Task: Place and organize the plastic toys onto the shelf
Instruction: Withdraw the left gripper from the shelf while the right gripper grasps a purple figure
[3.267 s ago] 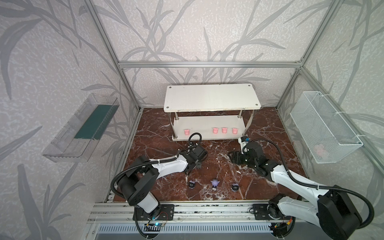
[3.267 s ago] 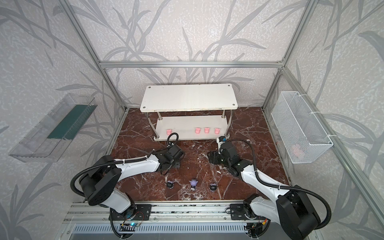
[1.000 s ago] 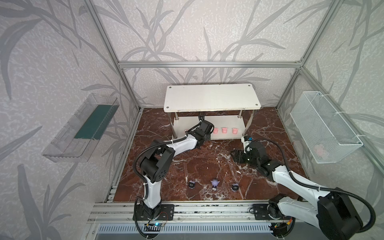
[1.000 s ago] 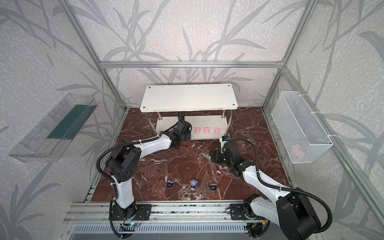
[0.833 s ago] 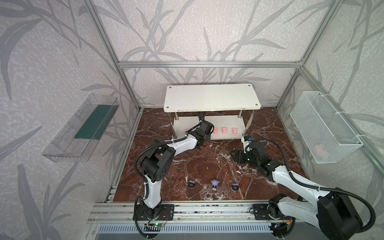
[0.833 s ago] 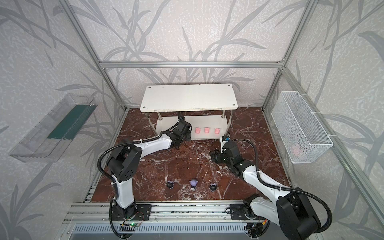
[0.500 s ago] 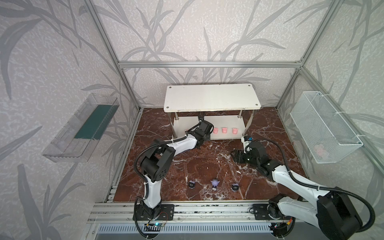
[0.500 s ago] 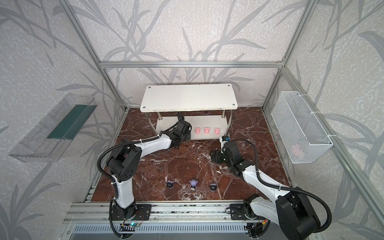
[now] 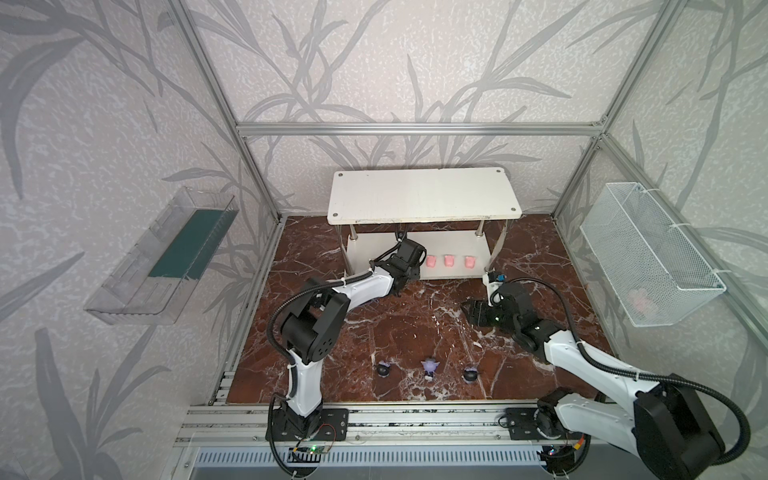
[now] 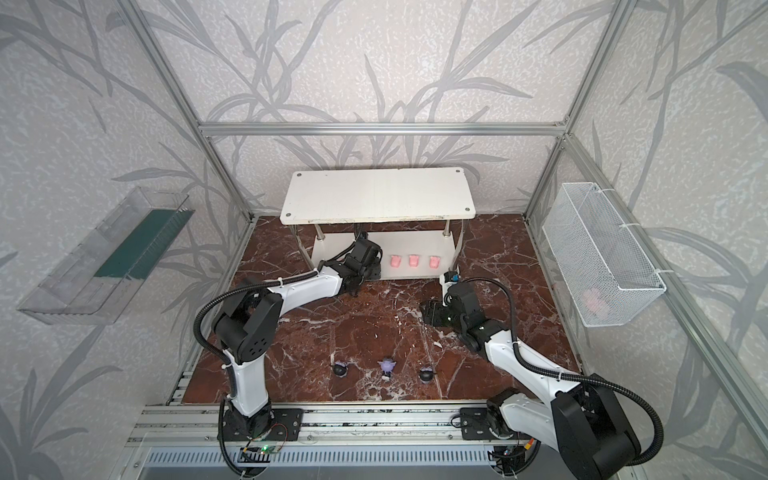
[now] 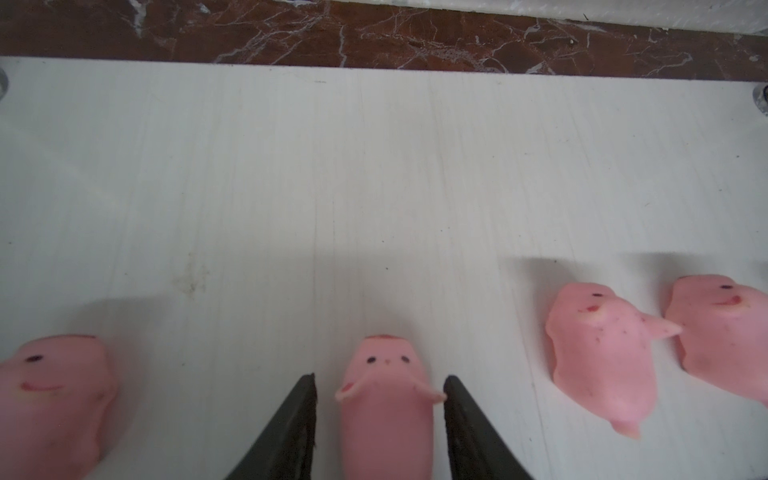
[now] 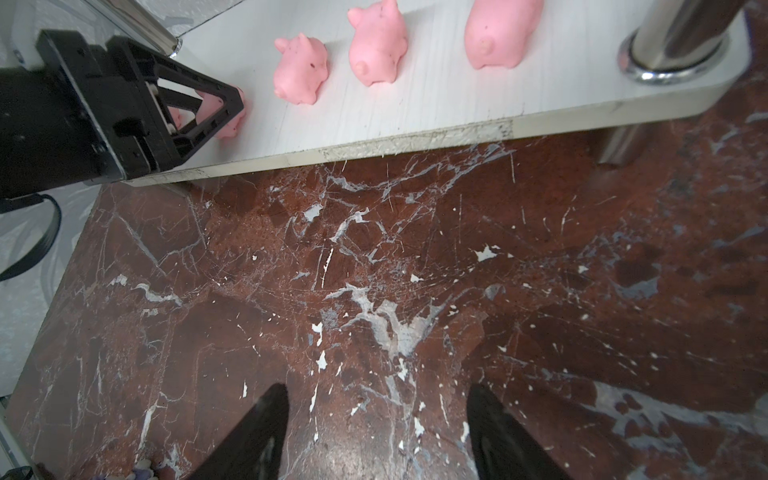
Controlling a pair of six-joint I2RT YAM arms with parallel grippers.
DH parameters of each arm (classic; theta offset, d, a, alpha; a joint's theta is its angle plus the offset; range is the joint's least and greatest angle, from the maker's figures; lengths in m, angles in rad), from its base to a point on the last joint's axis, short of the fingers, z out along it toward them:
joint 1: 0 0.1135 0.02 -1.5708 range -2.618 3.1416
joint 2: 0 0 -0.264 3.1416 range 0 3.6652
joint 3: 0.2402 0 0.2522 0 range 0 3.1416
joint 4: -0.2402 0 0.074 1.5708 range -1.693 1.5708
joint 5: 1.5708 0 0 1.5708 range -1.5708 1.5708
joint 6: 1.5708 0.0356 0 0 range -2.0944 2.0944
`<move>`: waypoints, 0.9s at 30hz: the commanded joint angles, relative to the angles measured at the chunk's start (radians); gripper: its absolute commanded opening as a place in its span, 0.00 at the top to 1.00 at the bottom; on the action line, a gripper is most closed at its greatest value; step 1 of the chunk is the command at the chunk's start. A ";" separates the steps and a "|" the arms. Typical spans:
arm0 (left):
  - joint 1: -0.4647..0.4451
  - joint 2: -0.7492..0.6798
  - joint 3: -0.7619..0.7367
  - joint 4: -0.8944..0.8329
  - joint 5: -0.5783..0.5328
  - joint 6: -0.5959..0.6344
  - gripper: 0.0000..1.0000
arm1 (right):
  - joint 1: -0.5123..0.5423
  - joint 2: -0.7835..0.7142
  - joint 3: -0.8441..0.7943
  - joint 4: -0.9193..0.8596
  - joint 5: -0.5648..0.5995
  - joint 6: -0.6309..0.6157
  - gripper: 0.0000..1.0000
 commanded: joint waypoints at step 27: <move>-0.146 -0.618 -0.373 -0.077 -0.070 -0.100 0.38 | -0.005 -0.255 0.081 -0.354 -0.033 -0.063 0.15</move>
